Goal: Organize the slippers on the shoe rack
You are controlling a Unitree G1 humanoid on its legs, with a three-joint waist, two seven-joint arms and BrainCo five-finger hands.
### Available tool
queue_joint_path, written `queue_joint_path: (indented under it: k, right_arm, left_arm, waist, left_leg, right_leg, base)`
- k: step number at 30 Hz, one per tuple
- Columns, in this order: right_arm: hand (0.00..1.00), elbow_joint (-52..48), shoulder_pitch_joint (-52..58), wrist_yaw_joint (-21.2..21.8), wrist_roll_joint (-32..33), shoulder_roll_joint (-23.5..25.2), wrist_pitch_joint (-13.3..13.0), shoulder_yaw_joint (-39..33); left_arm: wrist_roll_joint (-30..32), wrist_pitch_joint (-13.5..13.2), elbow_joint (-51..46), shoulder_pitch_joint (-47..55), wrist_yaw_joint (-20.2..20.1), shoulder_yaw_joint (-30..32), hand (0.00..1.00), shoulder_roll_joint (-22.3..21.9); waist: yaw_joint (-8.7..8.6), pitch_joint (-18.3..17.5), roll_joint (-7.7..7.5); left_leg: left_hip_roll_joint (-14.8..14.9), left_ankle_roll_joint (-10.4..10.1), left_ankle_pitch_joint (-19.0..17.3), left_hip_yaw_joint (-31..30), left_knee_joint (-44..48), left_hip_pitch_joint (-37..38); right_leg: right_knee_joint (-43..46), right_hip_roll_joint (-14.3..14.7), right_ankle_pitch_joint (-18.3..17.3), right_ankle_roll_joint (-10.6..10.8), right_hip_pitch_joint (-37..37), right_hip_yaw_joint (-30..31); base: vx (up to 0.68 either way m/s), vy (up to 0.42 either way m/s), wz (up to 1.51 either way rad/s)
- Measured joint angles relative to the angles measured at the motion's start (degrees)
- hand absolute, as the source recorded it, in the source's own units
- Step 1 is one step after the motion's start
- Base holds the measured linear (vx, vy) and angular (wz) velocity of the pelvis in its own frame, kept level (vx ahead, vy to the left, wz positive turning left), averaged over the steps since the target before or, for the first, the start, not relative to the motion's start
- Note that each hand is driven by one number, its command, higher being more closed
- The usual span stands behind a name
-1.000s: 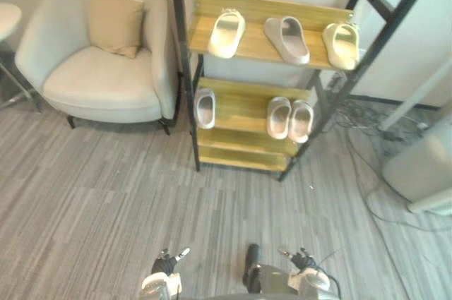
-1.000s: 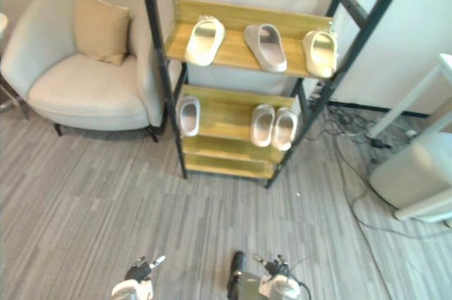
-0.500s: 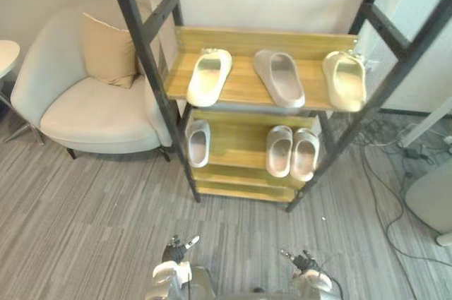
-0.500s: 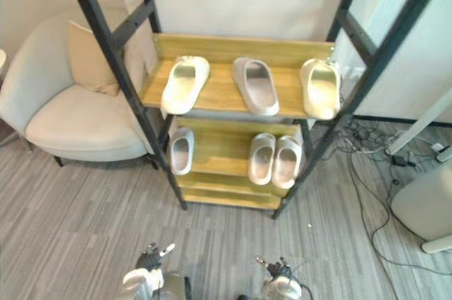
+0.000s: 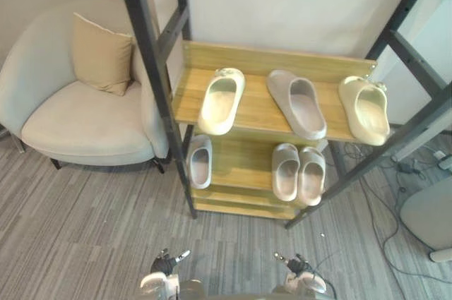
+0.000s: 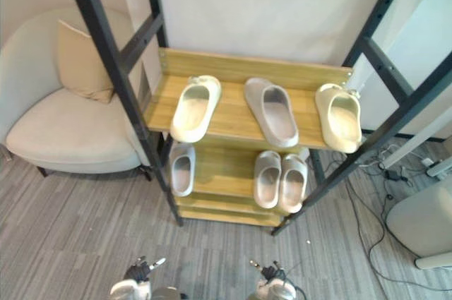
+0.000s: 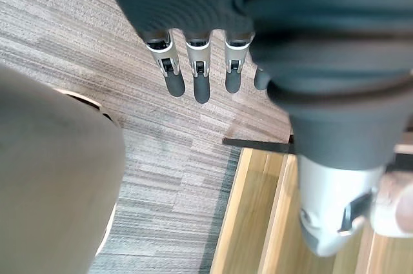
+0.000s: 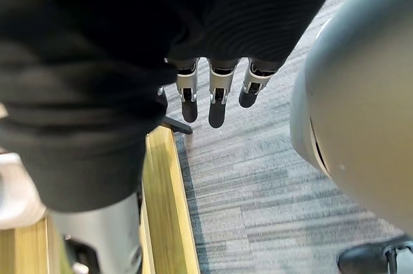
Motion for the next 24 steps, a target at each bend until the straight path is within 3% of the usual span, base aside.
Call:
queue_joint_path:
  k: [1,2,7,19,22,24]
  right_arm:
    - [0.0,0.01,0.01,0.03,-0.06,-0.09,0.0,-0.01]
    - [0.0,0.48,0.28,0.03,-0.21,-0.82,0.17,-0.04]
    - [0.0,2.57,0.87,0.02,-0.23,-3.81,0.33,0.0]
    - [0.0,1.64,1.81,-1.4,-0.16,-5.01,0.1,2.79]
    - [0.0,-5.26,2.88,-2.74,-0.08,-5.15,-0.03,3.6]
    - [0.0,-16.44,4.4,-3.97,-0.19,-5.49,-0.56,5.04]
  left_arm:
    - [0.01,0.01,0.11,-0.02,0.0,0.0,0.0,0.02]
    - [0.03,0.03,1.28,-0.09,0.04,-0.02,0.0,0.0]
    - [0.11,-0.05,3.21,0.13,0.17,-0.81,0.0,-1.09]
    - [1.17,0.05,4.4,-0.61,0.44,-5.67,0.0,1.79]
    - [1.19,0.02,4.44,-0.73,0.54,-6.36,0.0,2.08]
    - [1.19,0.01,4.42,-0.7,0.77,-6.38,0.0,2.22]
  waist:
    - [-0.02,-0.14,-0.35]
    - [-0.12,-1.08,0.41]
    - [-0.75,-2.75,2.38]
    - [-2.15,-2.72,0.55]
    - [-2.46,-2.43,1.02]
    - [-2.68,-2.27,1.29]
  left_leg:
    - [-0.08,-0.2,-0.04,-0.27,-0.04,0.09]
    - [0.25,-1.24,0.37,-1.43,-1.04,0.19]
    - [1.59,-3.48,3.44,-3.32,-7.15,2.57]
    - [0.04,-3.13,4.64,-4.63,-9.49,2.93]
    - [-0.32,-2.88,4.8,-4.54,-9.95,2.96]
    - [-0.33,-2.88,4.8,-4.5,-10.18,3.04]
  right_leg:
    - [-0.16,0.02,-0.39,0.5,0.13,0.26]
    - [-4.02,1.08,-0.89,1.29,2.33,0.49]
    - [-12.61,4.48,1.31,0.35,6.44,-0.77]
    - [-19.59,4.43,5.06,0.49,8.56,-0.63]
    - [-20.01,4.18,5.41,0.64,8.41,-0.24]
    - [-20.08,4.25,5.58,0.64,7.84,0.65]
  base:
    - [0.04,-0.192,0.02]
    - [0.06,-0.21,0.01]
    - [0.04,-0.159,0.03]
    - [0.0,0.008,0.01]
    - [0.01,0.024,-0.07]
    - [0.01,0.008,-0.18]
